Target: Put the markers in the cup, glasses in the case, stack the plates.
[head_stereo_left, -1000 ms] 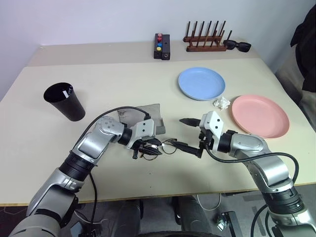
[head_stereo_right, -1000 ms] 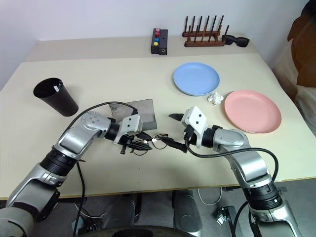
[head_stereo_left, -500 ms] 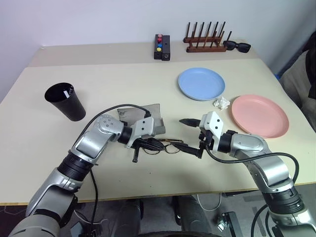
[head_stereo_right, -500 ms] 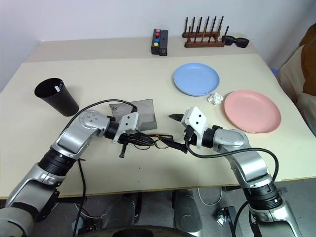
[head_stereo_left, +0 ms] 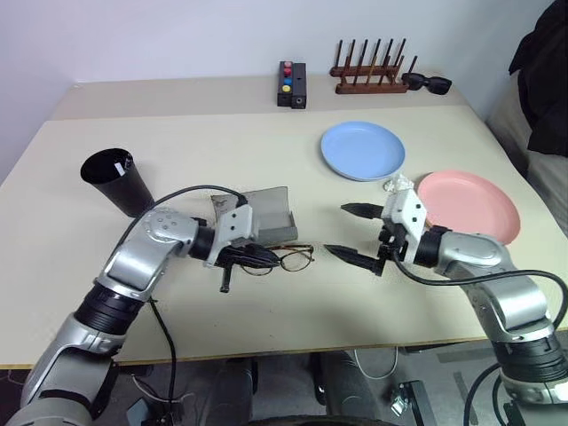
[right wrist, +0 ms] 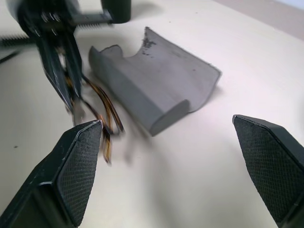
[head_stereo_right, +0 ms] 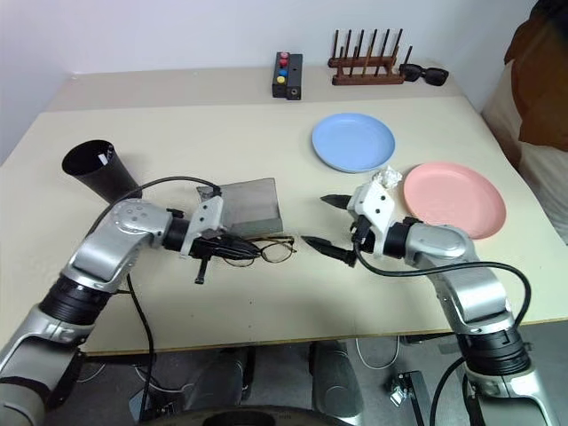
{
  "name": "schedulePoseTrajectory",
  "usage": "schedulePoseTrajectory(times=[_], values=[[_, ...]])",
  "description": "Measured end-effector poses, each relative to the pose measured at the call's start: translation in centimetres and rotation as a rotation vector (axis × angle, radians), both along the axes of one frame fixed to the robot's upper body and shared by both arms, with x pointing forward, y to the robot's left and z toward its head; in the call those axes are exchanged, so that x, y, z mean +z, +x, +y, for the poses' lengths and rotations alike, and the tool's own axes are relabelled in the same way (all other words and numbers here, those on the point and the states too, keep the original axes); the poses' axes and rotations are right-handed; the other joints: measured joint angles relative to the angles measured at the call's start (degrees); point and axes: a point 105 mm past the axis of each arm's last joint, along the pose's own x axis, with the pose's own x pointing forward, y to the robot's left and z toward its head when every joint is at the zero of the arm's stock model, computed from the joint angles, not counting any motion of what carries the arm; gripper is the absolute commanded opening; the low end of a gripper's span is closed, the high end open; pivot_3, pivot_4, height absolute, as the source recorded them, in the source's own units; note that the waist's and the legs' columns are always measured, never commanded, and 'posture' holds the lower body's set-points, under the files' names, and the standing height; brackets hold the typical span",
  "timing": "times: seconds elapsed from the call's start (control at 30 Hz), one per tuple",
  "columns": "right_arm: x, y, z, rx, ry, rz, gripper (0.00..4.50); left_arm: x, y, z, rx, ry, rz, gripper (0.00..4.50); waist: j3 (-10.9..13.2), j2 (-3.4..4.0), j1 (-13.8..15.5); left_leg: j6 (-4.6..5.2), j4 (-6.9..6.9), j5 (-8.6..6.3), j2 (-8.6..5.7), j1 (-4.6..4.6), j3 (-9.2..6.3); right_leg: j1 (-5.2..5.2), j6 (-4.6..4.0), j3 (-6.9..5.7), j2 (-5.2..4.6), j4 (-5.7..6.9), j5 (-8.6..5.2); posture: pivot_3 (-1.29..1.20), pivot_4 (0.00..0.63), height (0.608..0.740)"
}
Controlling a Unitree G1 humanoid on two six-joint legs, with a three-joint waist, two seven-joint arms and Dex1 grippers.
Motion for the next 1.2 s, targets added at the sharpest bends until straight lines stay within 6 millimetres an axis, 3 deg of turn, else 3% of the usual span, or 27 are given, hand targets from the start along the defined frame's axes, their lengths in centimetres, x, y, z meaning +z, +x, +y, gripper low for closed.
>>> schedulePoseTrajectory(times=[0.13, 0.33, 0.43, 0.53, 0.77, 1.0, 1.03, 1.2], values=[[-0.8, -0.3, -0.7, -0.005, -0.028, 0.027, 4.50, 2.4, 1.1, 1.3, 0.060, -0.050, -0.050, 0.07, 0.00, 0.00, 0.12, 0.00, 0.00, 0.00, 0.00, 0.00, 0.00, 0.00, 0.02, 0.00, 0.00, 0.00, -0.02, 0.00, 0.150, 0.740], [-2.3, -0.8, 0.8, 0.037, -0.024, 0.069, 4.50, 4.3, 5.2, 3.8, 0.216, -0.019, -0.173, 0.07, 0.00, -0.01, -0.14, 0.00, -0.01, 0.00, 0.00, 0.00, 0.00, -0.01, 0.02, -0.01, 0.02, 0.00, 0.01, 0.00, 0.150, 0.740], [-2.8, -1.0, 2.0, 0.062, 0.002, 0.086, 4.50, 3.9, 6.7, 4.5, 0.260, 0.020, -0.200, 0.07, 0.00, 0.00, -0.16, 0.00, -0.01, 0.00, -0.01, 0.00, 0.00, -0.01, 0.15, 0.00, 0.02, -0.01, 0.11, 0.00, 0.150, 0.740], [-3.1, -1.1, 2.6, 0.073, 0.003, 0.094, 4.50, 2.2, 7.0, 3.9, 0.241, 0.040, -0.172, 0.07, 0.01, -0.01, -0.05, 0.00, 0.00, 0.00, -0.02, -0.03, 0.01, -0.01, 0.10, 0.00, 0.01, -0.02, 0.15, 0.00, 0.150, 0.740], [-3.2, -1.0, 2.6, 0.066, 0.002, 0.091, 4.50, -0.2, 6.4, 3.3, 0.148, 0.118, -0.124, 0.07, 0.01, -0.02, -0.07, 0.01, 0.00, 0.00, -0.01, -0.02, 0.00, -0.01, 0.08, 0.00, 0.01, -0.01, 0.15, 0.00, 0.150, 0.740], [-3.1, -1.0, 2.6, 0.061, 0.000, 0.085, 4.50, -0.7, 5.7, 2.9, 0.095, 0.128, -0.084, 0.07, 0.01, -0.02, -0.08, 0.01, 0.00, -0.01, -0.01, -0.02, 0.00, -0.01, 0.10, 0.00, 0.01, -0.01, 0.14, 0.00, 0.150, 0.740], [-3.1, -1.0, 2.6, 0.062, 0.001, 0.085, 4.50, -0.7, 5.7, 2.9, 0.098, 0.129, -0.081, 0.70, 0.01, -0.02, -0.07, 0.01, 0.00, -0.01, -0.01, -0.02, 0.00, -0.01, 0.12, 0.00, 0.01, -0.01, 0.13, 0.00, 0.150, 0.740], [-3.2, -1.0, 2.8, 0.066, 0.004, 0.087, 4.50, -0.8, 5.9, 3.0, 0.121, 0.128, -0.086, 3.01, 0.01, -0.02, -0.07, 0.01, 0.00, -0.01, -0.01, -0.02, 0.00, -0.01, 0.12, 0.00, 0.01, 0.00, 0.13, 0.00, 0.150, 0.740]])
